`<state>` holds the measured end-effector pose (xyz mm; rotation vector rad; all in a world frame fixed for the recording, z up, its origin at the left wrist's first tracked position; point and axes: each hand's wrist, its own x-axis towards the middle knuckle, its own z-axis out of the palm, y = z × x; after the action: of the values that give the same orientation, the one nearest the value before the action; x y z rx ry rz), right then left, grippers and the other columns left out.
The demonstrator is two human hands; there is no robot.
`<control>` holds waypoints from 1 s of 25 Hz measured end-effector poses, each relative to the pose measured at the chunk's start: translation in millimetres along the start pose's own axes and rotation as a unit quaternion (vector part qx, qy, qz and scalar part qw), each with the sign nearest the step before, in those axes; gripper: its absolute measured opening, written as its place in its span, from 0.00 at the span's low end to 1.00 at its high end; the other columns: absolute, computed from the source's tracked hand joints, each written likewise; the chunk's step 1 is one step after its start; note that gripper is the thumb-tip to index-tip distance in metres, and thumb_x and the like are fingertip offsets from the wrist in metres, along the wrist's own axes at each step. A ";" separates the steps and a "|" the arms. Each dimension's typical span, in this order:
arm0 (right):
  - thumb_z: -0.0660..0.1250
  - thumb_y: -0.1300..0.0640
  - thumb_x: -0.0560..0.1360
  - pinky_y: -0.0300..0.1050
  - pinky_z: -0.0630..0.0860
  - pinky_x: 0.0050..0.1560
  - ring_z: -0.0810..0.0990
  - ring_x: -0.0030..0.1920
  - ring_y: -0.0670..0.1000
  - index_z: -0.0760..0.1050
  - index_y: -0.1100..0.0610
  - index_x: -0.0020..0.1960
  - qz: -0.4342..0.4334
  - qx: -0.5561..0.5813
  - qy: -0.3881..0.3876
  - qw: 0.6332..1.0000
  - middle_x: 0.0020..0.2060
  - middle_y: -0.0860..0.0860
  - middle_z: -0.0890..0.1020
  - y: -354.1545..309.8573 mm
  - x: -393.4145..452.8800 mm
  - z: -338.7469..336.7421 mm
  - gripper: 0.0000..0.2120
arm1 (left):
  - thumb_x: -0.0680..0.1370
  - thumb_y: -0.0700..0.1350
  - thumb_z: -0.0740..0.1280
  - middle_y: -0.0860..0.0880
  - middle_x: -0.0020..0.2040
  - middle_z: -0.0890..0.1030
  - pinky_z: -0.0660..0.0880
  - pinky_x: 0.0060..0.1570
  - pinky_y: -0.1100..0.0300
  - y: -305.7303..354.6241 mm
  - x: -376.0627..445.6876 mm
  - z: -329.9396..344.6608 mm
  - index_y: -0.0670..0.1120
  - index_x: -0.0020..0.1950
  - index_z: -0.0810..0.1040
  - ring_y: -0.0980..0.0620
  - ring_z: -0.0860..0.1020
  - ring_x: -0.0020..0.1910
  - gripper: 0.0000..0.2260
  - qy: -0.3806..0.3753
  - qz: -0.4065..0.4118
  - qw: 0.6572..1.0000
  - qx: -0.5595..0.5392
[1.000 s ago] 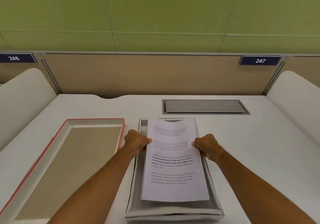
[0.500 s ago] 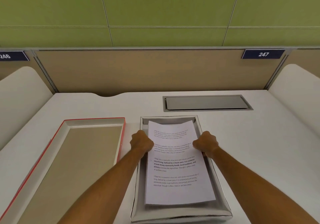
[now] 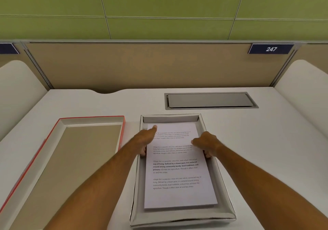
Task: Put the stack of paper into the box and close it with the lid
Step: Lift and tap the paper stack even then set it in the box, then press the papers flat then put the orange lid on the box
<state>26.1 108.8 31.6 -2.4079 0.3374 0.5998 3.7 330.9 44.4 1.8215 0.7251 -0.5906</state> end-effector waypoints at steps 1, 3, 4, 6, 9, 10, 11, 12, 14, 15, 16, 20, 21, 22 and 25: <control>0.64 0.52 0.77 0.54 0.80 0.49 0.81 0.53 0.62 0.72 0.64 0.61 0.004 0.007 -0.001 1.000 0.52 0.60 0.79 -1.6 2.9 0.3 0.19 | 0.79 0.65 0.53 0.36 0.77 0.61 0.65 0.69 0.39 2.0 0.7 -1.2 0.43 0.78 0.56 0.33 0.63 0.73 0.35 -0.010 -0.008 0.999 -0.030; 0.62 0.47 0.78 0.54 0.78 0.54 0.78 0.54 0.61 0.71 0.66 0.65 0.003 0.044 0.007 0.999 0.59 0.62 0.78 -5.4 10.8 2.7 0.25 | 0.78 0.67 0.50 0.37 0.78 0.59 0.58 0.73 0.39 4.6 1.4 -1.7 0.42 0.79 0.54 0.35 0.59 0.76 0.37 -0.028 -0.020 0.996 -0.079; 0.61 0.45 0.78 0.55 0.77 0.57 0.77 0.56 0.61 0.70 0.66 0.67 0.004 0.074 0.010 0.997 0.61 0.62 0.78 -7.5 14.9 3.9 0.28 | 0.78 0.67 0.48 0.37 0.78 0.59 0.56 0.73 0.40 6.0 1.4 -1.6 0.41 0.79 0.54 0.35 0.59 0.76 0.38 -0.029 -0.026 0.995 -0.091; 0.57 0.39 0.76 0.59 0.75 0.63 0.76 0.62 0.64 0.68 0.64 0.70 0.022 0.131 -0.003 0.991 0.66 0.62 0.76 -9.5 22.4 3.2 0.34 | 0.78 0.68 0.46 0.36 0.78 0.60 0.55 0.74 0.41 8.2 0.7 -2.3 0.39 0.78 0.54 0.36 0.59 0.76 0.40 -0.028 -0.037 0.994 -0.100; 0.51 0.32 0.72 0.61 0.75 0.62 0.74 0.65 0.66 0.65 0.61 0.74 0.048 0.185 -0.039 0.981 0.69 0.62 0.73 -6.0 34.7 0.8 0.41 | 0.75 0.72 0.44 0.35 0.76 0.63 0.57 0.73 0.43 8.5 3.5 -7.4 0.37 0.78 0.56 0.35 0.63 0.75 0.45 -0.044 -0.051 0.992 -0.111; 0.50 0.32 0.73 0.60 0.74 0.63 0.72 0.67 0.66 0.63 0.61 0.75 0.049 0.195 -0.043 0.979 0.70 0.62 0.72 -5.6 36.1 -0.6 0.42 | 0.74 0.73 0.44 0.34 0.75 0.64 0.59 0.73 0.43 7.9 5.5 -9.2 0.36 0.77 0.56 0.35 0.64 0.74 0.47 -0.050 -0.057 0.990 -0.116; 0.49 0.32 0.73 0.61 0.72 0.65 0.71 0.68 0.66 0.62 0.61 0.75 0.050 0.198 -0.045 0.978 0.71 0.62 0.70 -5.9 36.7 -1.2 0.42 | 0.73 0.74 0.44 0.34 0.75 0.65 0.60 0.72 0.43 6.8 7.8 -10.8 0.36 0.77 0.56 0.34 0.65 0.73 0.48 -0.052 -0.061 0.989 -0.122; 0.48 0.32 0.74 0.62 0.70 0.68 0.70 0.69 0.65 0.61 0.61 0.76 0.053 0.199 -0.046 0.977 0.72 0.63 0.69 -5.9 37.4 -0.9 0.41 | 0.72 0.74 0.44 0.34 0.75 0.65 0.60 0.72 0.42 5.8 9.8 -12.1 0.35 0.77 0.56 0.34 0.65 0.73 0.49 -0.054 -0.062 0.988 -0.129; 0.47 0.33 0.76 0.63 0.69 0.70 0.70 0.70 0.65 0.61 0.62 0.76 0.055 0.201 -0.045 0.977 0.72 0.63 0.69 -8.1 36.0 -0.6 0.40 | 0.72 0.74 0.44 0.33 0.74 0.65 0.61 0.72 0.42 5.7 10.5 -13.0 0.36 0.77 0.56 0.34 0.66 0.72 0.49 -0.058 -0.059 0.987 -0.138; 0.47 0.33 0.77 0.63 0.68 0.70 0.70 0.70 0.65 0.61 0.62 0.76 0.054 0.201 -0.043 0.977 0.72 0.64 0.69 -8.8 34.9 -0.9 0.40 | 0.73 0.74 0.45 0.34 0.74 0.66 0.62 0.71 0.42 5.6 9.9 -12.7 0.36 0.77 0.56 0.34 0.66 0.72 0.48 -0.060 -0.056 0.987 -0.137; 0.46 0.33 0.77 0.62 0.68 0.70 0.70 0.70 0.65 0.61 0.62 0.76 0.054 0.203 -0.043 0.977 0.72 0.64 0.69 -9.3 34.2 -0.9 0.40 | 0.73 0.74 0.45 0.34 0.74 0.66 0.62 0.71 0.42 5.2 8.0 -12.5 0.36 0.77 0.56 0.34 0.66 0.72 0.48 -0.063 -0.052 0.987 -0.135; 0.44 0.29 0.76 0.63 0.67 0.70 0.70 0.70 0.67 0.58 0.61 0.77 0.063 0.209 -0.095 0.971 0.72 0.65 0.68 -7.9 12.7 -8.1 0.43 | 0.76 0.70 0.49 0.36 0.75 0.65 0.61 0.72 0.42 -4.4 -7.7 -8.2 0.39 0.78 0.57 0.35 0.65 0.73 0.42 -0.060 -0.022 0.992 -0.108; 0.44 0.29 0.76 0.63 0.67 0.71 0.69 0.70 0.67 0.58 0.60 0.77 0.056 0.201 -0.111 0.972 0.72 0.65 0.68 -5.0 5.0 -9.1 0.43 | 0.77 0.68 0.53 0.36 0.74 0.67 0.64 0.71 0.42 -9.7 -14.0 -5.3 0.40 0.77 0.59 0.35 0.67 0.72 0.39 -0.037 0.000 0.996 -0.081; 0.45 0.30 0.76 0.62 0.67 0.70 0.70 0.69 0.67 0.58 0.59 0.77 0.043 0.190 -0.122 0.973 0.72 0.64 0.68 -1.8 -4.4 -9.1 0.42 | 0.77 0.65 0.58 0.37 0.72 0.69 0.69 0.67 0.43 -16.4 -21.5 -1.8 0.41 0.76 0.61 0.36 0.70 0.69 0.36 -0.006 0.023 0.999 -0.039; 0.55 0.38 0.80 0.54 0.73 0.59 0.75 0.58 0.59 0.61 0.62 0.75 -0.025 0.105 -0.143 0.984 0.62 0.58 0.74 17.1 -38.6 -5.2 0.34 | 0.75 0.57 0.69 0.41 0.65 0.77 0.76 0.51 0.55 -43.8 -47.9 11.7 0.40 0.67 0.71 0.42 0.77 0.61 0.29 0.042 0.093 0.985 0.138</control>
<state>-11.9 95.9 45.6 -2.0886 0.2054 0.8321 -61.7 322.3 45.3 2.1554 0.5391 -0.5119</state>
